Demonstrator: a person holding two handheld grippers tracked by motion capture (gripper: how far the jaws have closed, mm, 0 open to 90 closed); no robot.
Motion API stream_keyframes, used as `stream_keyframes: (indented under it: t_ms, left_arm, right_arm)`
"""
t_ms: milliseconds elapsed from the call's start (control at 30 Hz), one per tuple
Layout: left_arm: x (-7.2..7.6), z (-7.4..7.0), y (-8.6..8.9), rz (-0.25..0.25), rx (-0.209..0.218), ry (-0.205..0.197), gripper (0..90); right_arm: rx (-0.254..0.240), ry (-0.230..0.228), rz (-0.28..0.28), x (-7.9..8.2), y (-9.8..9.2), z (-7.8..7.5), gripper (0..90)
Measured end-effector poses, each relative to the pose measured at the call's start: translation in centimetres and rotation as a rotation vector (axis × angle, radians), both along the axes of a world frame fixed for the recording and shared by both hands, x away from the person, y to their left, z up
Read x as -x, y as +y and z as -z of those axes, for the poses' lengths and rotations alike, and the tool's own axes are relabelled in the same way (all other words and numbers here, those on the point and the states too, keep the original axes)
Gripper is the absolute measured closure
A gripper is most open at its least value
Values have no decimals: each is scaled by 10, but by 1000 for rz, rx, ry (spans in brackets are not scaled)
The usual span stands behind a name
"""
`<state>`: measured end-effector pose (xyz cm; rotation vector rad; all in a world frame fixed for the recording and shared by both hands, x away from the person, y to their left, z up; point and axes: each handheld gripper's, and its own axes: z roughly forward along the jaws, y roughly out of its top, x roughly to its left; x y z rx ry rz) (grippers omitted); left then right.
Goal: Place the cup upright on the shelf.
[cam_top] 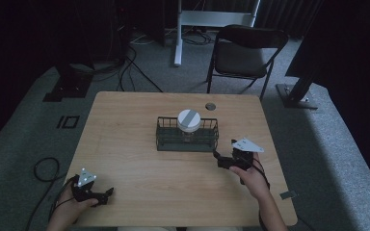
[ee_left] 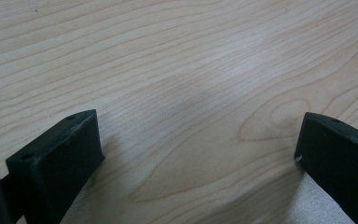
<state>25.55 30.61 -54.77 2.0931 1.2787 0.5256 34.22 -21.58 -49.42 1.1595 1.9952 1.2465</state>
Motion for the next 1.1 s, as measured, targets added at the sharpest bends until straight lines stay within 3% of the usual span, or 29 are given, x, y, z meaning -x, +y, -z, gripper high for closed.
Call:
stream_keyframes:
  t_ms: [767, 1100]
  left_arm:
    - [0, 0, 0, 0, 0, 0, 8]
    - [0, 0, 0, 0, 0, 0, 8]
  right_arm:
    - [23, 69, 44, 26, -43, 33, 107]
    - [38, 99, 78, 35, -60, 41, 108]
